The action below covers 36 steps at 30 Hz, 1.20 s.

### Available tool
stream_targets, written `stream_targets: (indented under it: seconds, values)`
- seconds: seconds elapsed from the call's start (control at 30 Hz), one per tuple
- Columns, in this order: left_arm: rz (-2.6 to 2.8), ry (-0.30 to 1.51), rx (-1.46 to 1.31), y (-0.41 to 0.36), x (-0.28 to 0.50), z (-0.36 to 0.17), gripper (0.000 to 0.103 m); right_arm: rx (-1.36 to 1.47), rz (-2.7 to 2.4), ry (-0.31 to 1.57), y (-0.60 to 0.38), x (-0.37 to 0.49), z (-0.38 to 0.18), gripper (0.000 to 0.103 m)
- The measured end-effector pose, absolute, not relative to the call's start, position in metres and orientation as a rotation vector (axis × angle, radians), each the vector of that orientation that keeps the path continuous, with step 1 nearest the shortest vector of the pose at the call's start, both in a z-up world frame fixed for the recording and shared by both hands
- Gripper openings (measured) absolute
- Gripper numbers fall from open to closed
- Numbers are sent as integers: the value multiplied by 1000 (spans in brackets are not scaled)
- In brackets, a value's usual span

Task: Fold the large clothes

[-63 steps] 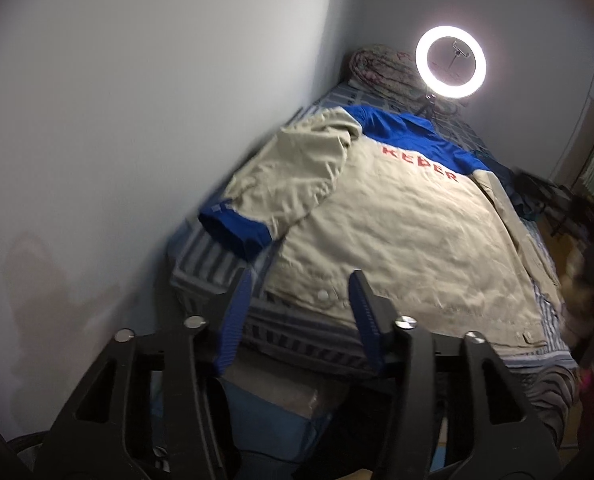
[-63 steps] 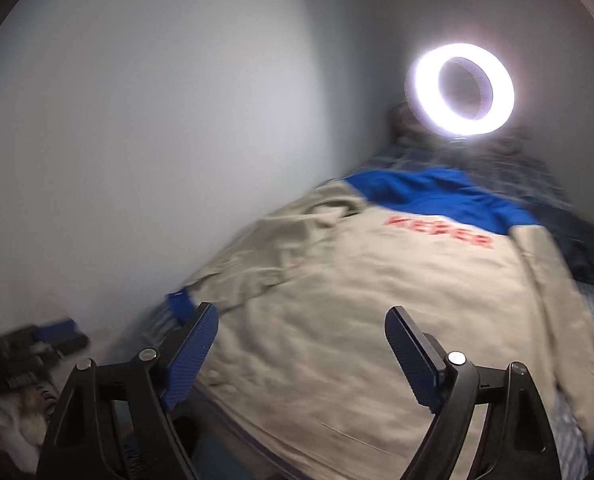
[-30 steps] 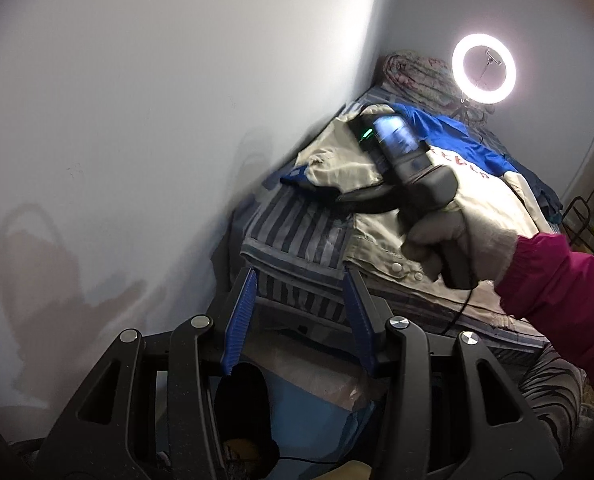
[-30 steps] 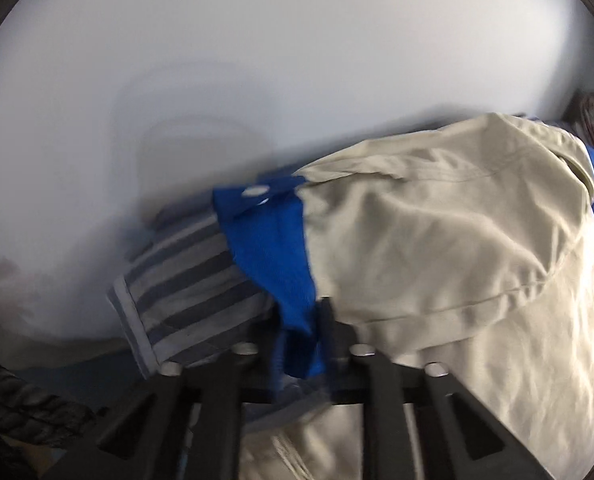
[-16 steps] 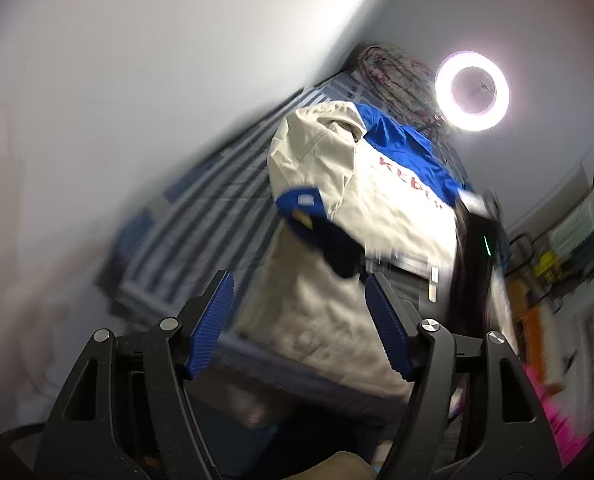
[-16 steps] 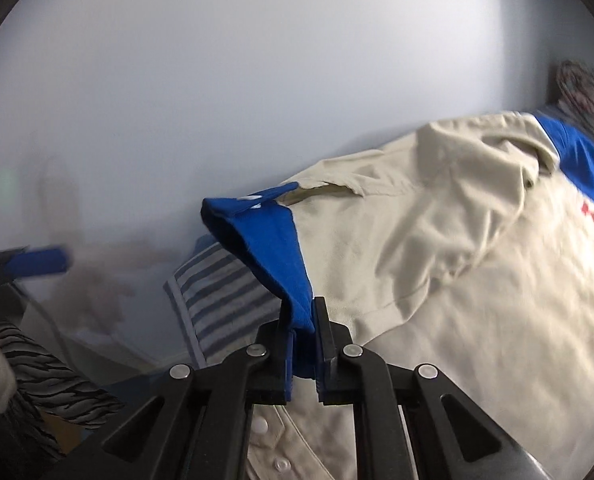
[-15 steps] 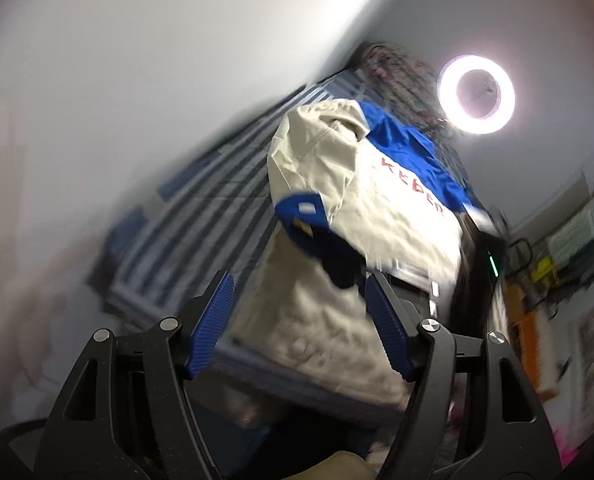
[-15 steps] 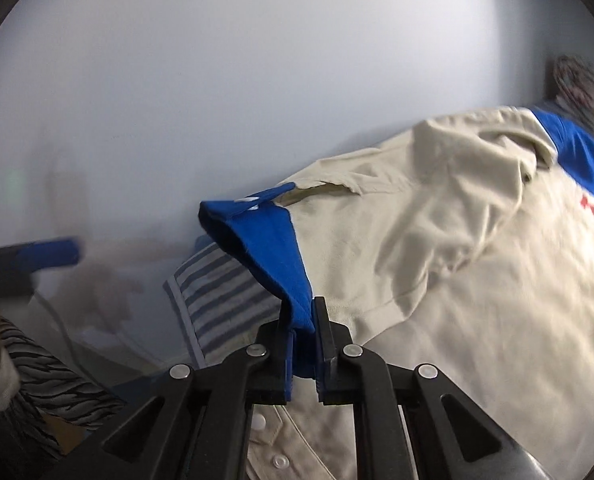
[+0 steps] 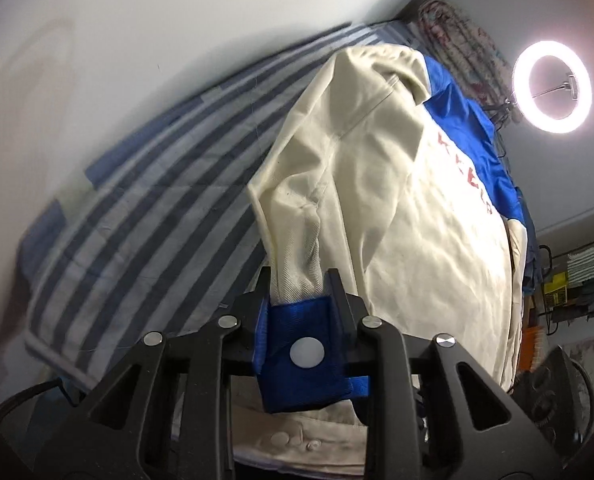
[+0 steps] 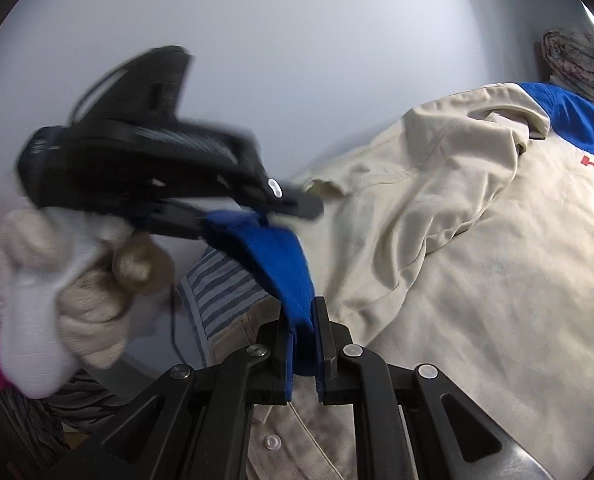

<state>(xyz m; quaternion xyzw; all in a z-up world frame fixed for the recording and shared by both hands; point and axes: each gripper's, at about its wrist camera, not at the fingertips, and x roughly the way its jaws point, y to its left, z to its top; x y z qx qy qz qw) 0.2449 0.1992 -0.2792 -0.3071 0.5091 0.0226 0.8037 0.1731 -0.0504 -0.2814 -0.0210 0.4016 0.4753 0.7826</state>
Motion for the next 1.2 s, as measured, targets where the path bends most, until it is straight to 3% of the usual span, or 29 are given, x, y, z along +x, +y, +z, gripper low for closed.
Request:
stream_targets:
  seconds: [0.07,0.13,0.2,0.37,0.53,0.73,0.87,0.93,1.07,1.13,1.2]
  values:
    - [56,1062,-592,194,245,-272,21,-51,1041,873,-50,172,-280,7]
    - [77,1016,-480,187,244,-254,20,-30,1077,892,-55,177,-277,32]
    - [92,961,-384,184,239,-234,20,20,1095,862,-70,182,-267,39]
    - [107,854,-239,182,220,-198,20,199,977,844,-101,234,-254,37]
    - [101,812,-190,179,211,-186,20,244,812,994,-60,309,-296,31]
    - [93,777,-101,169,204,-178,19,412,836,1125,-1,353,-349,31]
    - [64,780,-33,155,195,-186,19,392,840,1119,-16,352,-338,35]
    - [39,780,17,144,187,-191,19,370,813,1080,-39,352,-324,44]
    - [-8,788,109,120,174,-202,19,431,753,1013,-85,368,-293,50]
    - [-37,794,147,108,167,-207,19,503,743,976,-98,381,-275,72]
    - [-62,790,197,96,161,-212,19,556,761,935,-102,392,-259,82]
